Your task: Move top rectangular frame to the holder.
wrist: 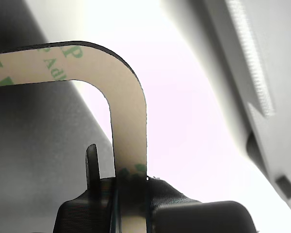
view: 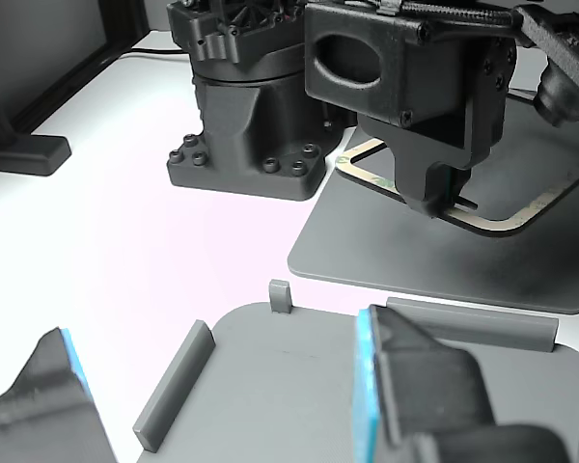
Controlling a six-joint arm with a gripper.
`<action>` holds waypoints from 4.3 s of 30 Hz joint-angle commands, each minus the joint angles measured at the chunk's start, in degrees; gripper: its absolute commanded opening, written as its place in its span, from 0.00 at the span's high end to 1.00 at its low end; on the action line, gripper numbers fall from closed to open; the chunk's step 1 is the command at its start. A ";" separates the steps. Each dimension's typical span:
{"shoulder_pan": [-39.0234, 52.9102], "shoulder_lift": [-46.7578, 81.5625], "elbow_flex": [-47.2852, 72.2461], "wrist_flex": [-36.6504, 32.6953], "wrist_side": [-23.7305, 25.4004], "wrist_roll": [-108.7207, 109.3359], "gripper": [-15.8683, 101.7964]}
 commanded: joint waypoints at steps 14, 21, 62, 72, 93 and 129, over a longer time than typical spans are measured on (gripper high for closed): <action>-10.11 -5.01 -22.50 4.04 3.43 21.27 0.96; -15.82 -8.00 -28.04 4.04 4.39 25.58 0.96; -27.95 -17.84 -28.04 0.09 2.37 31.90 0.95; -28.83 -17.23 -26.46 0.09 2.90 31.03 0.95; -29.53 -16.96 -23.47 -2.81 2.81 30.59 0.95; -29.53 -16.96 -21.36 -4.75 1.67 29.09 0.90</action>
